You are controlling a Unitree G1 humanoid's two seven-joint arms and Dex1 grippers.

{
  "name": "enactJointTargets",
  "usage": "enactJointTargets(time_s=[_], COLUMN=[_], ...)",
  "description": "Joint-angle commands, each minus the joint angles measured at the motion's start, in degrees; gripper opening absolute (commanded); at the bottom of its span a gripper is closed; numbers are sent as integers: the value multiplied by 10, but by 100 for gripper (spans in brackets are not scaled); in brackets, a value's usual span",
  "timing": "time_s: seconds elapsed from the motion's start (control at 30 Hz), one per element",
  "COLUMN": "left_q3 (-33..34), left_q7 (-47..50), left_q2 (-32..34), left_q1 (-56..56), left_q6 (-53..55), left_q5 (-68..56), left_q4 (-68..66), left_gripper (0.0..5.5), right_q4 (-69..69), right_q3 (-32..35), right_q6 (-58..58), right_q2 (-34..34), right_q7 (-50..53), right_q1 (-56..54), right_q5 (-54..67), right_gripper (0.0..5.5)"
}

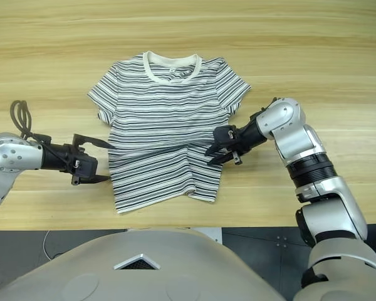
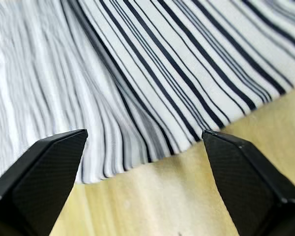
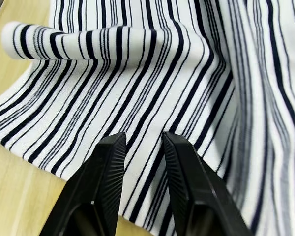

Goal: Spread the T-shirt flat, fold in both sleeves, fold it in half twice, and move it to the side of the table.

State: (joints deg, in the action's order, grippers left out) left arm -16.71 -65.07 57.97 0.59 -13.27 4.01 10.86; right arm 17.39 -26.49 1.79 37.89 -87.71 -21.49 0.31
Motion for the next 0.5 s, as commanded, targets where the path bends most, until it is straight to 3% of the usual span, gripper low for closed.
enactJointTargets(time_s=[0.03, 0.5], left_q3=[26, 45], left_q7=[-15, -20], left_q2=[23, 23], left_q1=[-5, -1], left_q6=[13, 15], left_q5=[-11, -22], left_q4=[3, -12], left_gripper=[435, 435], right_q4=[-4, 19], right_q3=[-28, -30], right_q6=[22, 1], right_q2=[37, 75], right_q7=[-20, -36], right_q1=[60, 70], right_q5=[-18, -19], right_gripper=[139, 139])
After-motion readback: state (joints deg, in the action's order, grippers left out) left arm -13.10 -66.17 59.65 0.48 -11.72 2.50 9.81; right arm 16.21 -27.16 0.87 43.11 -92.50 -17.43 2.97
